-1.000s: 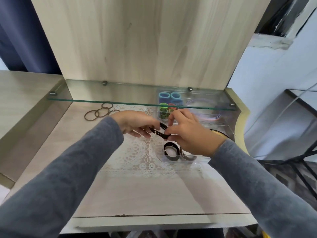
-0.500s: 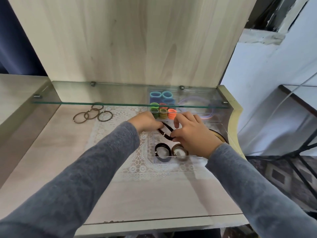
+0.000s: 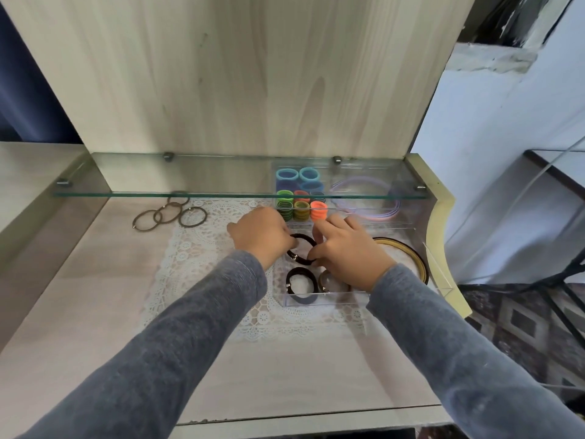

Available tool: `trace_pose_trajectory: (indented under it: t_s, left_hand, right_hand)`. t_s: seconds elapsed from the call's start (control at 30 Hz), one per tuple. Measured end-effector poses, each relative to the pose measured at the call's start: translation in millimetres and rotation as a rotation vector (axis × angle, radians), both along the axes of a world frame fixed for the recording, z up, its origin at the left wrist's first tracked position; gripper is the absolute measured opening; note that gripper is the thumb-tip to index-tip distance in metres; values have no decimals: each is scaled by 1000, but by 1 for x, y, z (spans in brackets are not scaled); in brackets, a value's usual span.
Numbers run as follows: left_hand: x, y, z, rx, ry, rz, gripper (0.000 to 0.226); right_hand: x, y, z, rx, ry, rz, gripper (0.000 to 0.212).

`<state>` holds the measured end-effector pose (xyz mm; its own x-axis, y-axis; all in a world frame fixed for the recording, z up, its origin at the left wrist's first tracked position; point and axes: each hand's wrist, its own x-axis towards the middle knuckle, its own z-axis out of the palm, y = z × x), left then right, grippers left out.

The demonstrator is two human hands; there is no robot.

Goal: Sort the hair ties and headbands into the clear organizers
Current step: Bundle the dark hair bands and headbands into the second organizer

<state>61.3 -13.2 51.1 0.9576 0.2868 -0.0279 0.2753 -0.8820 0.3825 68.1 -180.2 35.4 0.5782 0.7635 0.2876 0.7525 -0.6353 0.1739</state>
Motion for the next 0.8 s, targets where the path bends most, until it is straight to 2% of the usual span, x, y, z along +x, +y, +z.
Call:
trace_pose_trajectory:
  t_s: [0.1, 0.37, 0.53, 0.8]
  left_hand:
    - [2, -5, -2, 114, 2, 11, 17]
    - [1, -12, -3, 210, 60, -18, 27]
    - [-9, -6, -1, 110, 62, -53, 26]
    - [-27, 7, -2, -101, -50, -85, 20]
  right_hand:
    - [-1, 2, 1, -31, -29, 26, 22]
    - [1, 7, 0, -44, 5, 41, 25]
    - [2, 9, 3, -56, 44, 45, 23]
    - [1, 14, 13, -135, 141, -9, 21]
